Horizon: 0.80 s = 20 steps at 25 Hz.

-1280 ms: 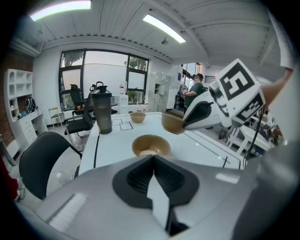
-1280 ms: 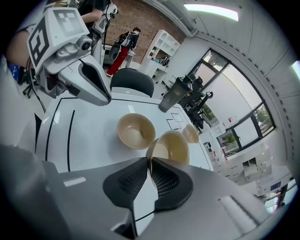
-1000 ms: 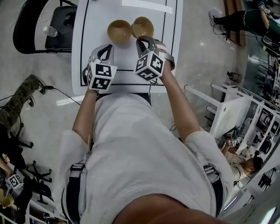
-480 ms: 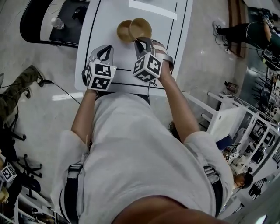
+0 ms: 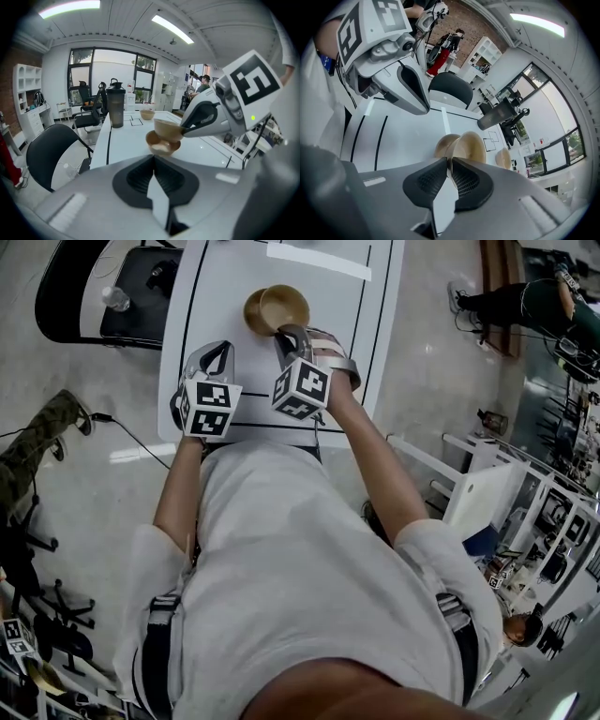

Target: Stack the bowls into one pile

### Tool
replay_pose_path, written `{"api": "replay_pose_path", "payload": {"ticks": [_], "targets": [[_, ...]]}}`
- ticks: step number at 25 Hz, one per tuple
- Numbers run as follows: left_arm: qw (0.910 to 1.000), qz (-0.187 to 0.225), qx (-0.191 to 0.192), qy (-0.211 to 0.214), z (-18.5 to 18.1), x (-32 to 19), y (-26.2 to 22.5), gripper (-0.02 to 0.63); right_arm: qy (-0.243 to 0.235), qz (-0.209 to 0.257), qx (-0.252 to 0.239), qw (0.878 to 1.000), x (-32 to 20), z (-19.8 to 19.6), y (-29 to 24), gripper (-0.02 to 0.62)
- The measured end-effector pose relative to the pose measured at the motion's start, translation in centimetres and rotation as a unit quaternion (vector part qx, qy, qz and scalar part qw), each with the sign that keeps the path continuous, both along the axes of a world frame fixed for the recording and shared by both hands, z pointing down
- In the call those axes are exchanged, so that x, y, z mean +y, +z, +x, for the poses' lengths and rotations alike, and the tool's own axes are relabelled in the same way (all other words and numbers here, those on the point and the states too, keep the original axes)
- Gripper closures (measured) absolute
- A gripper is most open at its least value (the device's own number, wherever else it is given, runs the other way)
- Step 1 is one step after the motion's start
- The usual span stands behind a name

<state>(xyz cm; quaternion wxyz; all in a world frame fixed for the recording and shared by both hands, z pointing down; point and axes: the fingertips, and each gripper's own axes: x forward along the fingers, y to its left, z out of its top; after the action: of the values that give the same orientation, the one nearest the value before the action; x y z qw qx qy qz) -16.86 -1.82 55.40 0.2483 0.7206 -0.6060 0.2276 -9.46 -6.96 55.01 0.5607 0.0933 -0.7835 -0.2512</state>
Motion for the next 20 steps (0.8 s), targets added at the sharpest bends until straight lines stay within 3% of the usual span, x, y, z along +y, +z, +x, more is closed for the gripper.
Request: {"api": "replay_pose_path", "payload": {"ticks": [20], "targets": [[0.9999, -0.007, -0.005, -0.009, -1.8, 0.2, 0.5, 0.604, -0.033, -0.005, 0.026, 0.999, 0.5, -1.8, 3.1, 0.549]]}}
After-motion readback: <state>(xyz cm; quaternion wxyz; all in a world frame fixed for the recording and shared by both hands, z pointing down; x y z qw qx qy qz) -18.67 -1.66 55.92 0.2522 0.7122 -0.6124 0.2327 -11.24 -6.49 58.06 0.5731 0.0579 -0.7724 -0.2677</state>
